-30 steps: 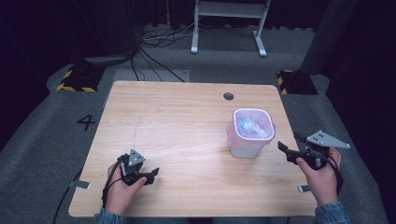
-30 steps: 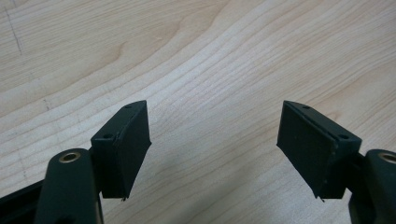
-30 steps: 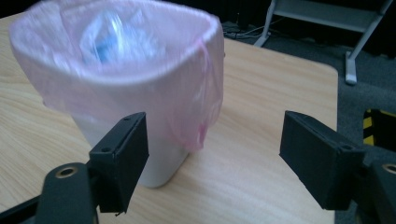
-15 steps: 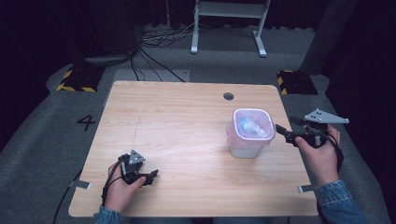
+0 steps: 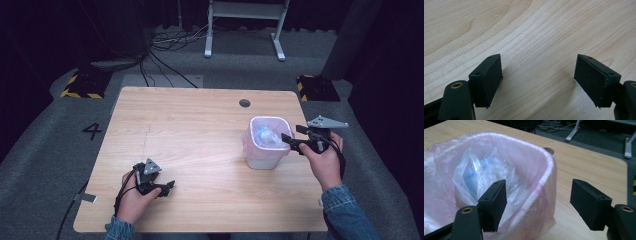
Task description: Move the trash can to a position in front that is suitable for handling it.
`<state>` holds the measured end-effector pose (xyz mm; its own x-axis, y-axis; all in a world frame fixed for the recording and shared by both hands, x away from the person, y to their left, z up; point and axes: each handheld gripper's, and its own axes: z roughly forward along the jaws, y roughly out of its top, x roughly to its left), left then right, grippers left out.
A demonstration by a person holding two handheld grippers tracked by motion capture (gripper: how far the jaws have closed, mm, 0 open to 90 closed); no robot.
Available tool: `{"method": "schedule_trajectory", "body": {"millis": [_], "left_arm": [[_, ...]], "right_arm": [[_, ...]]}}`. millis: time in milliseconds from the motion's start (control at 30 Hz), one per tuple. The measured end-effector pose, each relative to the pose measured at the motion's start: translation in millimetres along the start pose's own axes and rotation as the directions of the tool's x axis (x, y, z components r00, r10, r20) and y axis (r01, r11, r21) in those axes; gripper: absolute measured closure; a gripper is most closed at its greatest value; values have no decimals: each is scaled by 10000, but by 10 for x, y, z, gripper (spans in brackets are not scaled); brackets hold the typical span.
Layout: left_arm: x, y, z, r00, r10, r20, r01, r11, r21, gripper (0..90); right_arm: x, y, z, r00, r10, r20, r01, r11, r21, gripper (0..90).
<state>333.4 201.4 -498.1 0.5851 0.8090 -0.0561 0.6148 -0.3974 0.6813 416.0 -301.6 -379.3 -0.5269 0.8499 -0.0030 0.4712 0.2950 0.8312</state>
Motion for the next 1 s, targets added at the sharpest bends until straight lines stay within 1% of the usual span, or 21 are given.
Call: {"method": "schedule_trajectory", "body": {"millis": [67, 100, 167, 233, 300, 400, 500, 633, 733, 833, 933, 1000], "left_arm": [[-11, 2, 7, 10000, -24, -1, 24, 10000, -12, 219], [-8, 4, 10, 10000, 75, -11, -75, 10000, -14, 217], [-12, 6, 11, 9999, 117, -7, -118, 9999, -16, 216], [-20, 5, 10, 10000, 77, -3, -77, 10000, 1, 216], [-20, 4, 10, 9999, 134, 47, -134, 9999, 0, 215], [-23, 0, 6, 9999, 90, 68, -90, 10000, -26, 212], [-32, -1, 5, 9999, 93, 66, -93, 10000, -19, 213], [-43, -2, 1, 9999, 79, 68, -79, 10000, 11, 217], [-39, -2, 3, 9999, 110, 37, -110, 9999, 14, 217], [-37, 3, 3, 9999, 143, 35, -144, 9999, 24, 218], [-42, 10, 9, 9999, 140, 47, -141, 9999, 54, 217], [-46, 20, 14, 9997, 226, 84, -227, 9997, 56, 218]], "right_arm": [[24, -15, 32, 9997, 199, -155, -197, 9997, 115, 309], [47, -21, 51, 9994, 245, -263, -241, 9996, 168, 321], [90, -18, 75, 9989, 146, -448, -135, 9996, 245, 336], [140, -14, 88, 9988, 105, -478, -90, 9995, 303, 337], [187, -12, 85, 9986, 233, -485, -217, 9992, 347, 325], [274, -15, 83, 9970, 337, -690, -303, 9983, 491, 319], [369, -14, 68, 9964, 517, -667, -475, 9969, 628, 284], [511, -11, 48, 9962, 424, -762, -368, 9967, 727, 267], [624, 0, 34, 9954, 57, -959, 22, 9966, 818, 264], [732, 8, 24, 9935, -194, -1124, 296, 9956, 892, 260], [886, 8, 16, 9873, -550, -1492, 688, 9937, 889, 258], [984, 2, 16, 9842, -550, -1681, 707, 9936, 886, 254]]}}
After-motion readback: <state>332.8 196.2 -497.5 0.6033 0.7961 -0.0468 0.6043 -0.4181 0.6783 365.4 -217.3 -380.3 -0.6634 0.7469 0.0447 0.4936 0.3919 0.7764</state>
